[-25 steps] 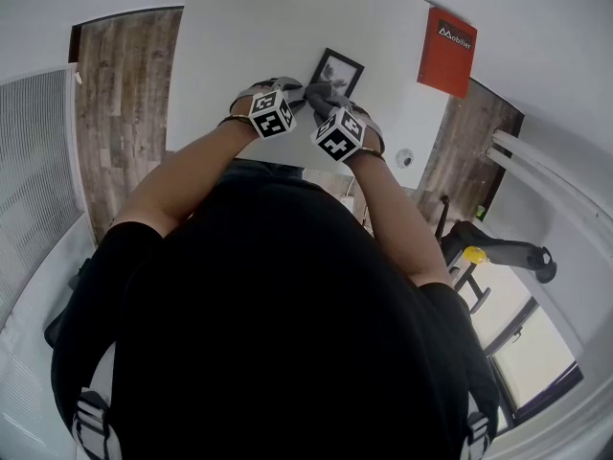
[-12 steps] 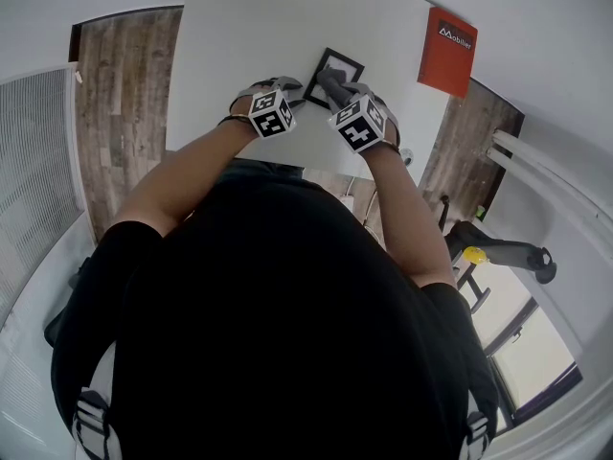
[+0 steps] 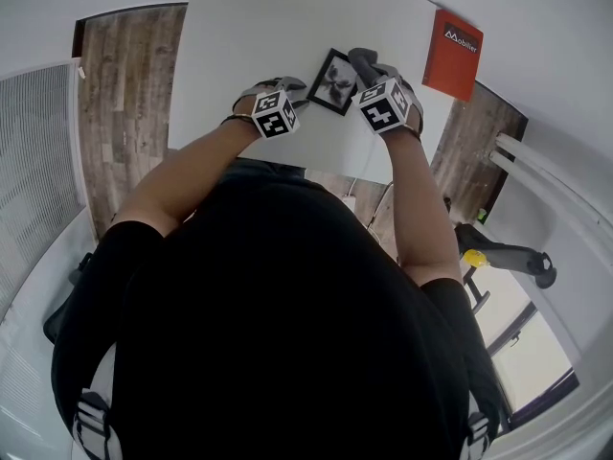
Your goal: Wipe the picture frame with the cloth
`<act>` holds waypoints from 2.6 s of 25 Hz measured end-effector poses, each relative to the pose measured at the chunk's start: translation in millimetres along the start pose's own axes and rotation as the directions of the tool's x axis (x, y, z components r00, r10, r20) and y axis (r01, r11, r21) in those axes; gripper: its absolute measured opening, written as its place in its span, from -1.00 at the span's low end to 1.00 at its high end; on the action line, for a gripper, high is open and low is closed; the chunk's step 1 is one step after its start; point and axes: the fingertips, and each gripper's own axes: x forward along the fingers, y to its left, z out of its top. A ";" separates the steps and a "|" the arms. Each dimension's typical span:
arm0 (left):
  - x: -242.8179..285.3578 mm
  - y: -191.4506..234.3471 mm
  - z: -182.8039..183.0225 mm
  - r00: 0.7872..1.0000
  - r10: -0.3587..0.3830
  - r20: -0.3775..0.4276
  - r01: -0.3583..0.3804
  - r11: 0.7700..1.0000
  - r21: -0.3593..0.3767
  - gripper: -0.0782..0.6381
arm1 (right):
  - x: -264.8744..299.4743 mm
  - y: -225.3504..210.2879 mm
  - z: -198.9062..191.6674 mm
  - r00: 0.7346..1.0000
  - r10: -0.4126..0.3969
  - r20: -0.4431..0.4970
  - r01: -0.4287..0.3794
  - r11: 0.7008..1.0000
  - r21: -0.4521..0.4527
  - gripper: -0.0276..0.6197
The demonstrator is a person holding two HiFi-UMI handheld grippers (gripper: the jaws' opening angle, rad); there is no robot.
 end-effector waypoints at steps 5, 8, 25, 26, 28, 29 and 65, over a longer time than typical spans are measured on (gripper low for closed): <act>-1.6 0.2 0.1 1.000 0.001 0.000 -0.001 1.000 -0.001 -0.36 | 13.4 -2.1 -8.2 0.999 -0.019 -0.039 0.017 0.999 -0.042 -0.59; -1.9 -0.3 0.3 1.000 0.003 0.000 -0.003 1.000 -0.001 -0.36 | 19.1 6.4 -14.9 0.998 -0.008 -0.055 0.005 0.998 -0.057 -0.59; -3.3 -0.8 -1.2 1.000 0.006 -0.004 -0.006 1.000 0.002 -0.36 | 31.7 54.3 -32.6 0.994 0.072 -0.087 -0.081 0.991 -0.105 -0.59; -3.8 -1.1 -1.5 1.000 0.006 -0.005 -0.006 1.000 0.002 -0.36 | 31.2 56.2 -32.7 0.993 0.074 -0.087 -0.083 0.991 -0.104 -0.59; -4.1 -1.3 -1.6 1.000 0.007 -0.005 -0.007 1.000 0.002 -0.36 | 30.7 59.5 -33.2 0.993 0.080 -0.086 -0.089 0.991 -0.102 -0.59; -3.9 -1.2 -1.3 1.000 0.007 -0.006 -0.007 1.000 0.003 -0.36 | 30.7 61.2 -33.7 0.993 0.085 -0.086 -0.093 0.991 -0.099 -0.59; -0.9 1.1 -1.9 0.999 0.032 -0.030 -0.033 0.999 -0.011 -0.36 | 8.4 127.0 -50.4 0.964 0.257 -0.069 -0.261 0.964 -0.054 -0.59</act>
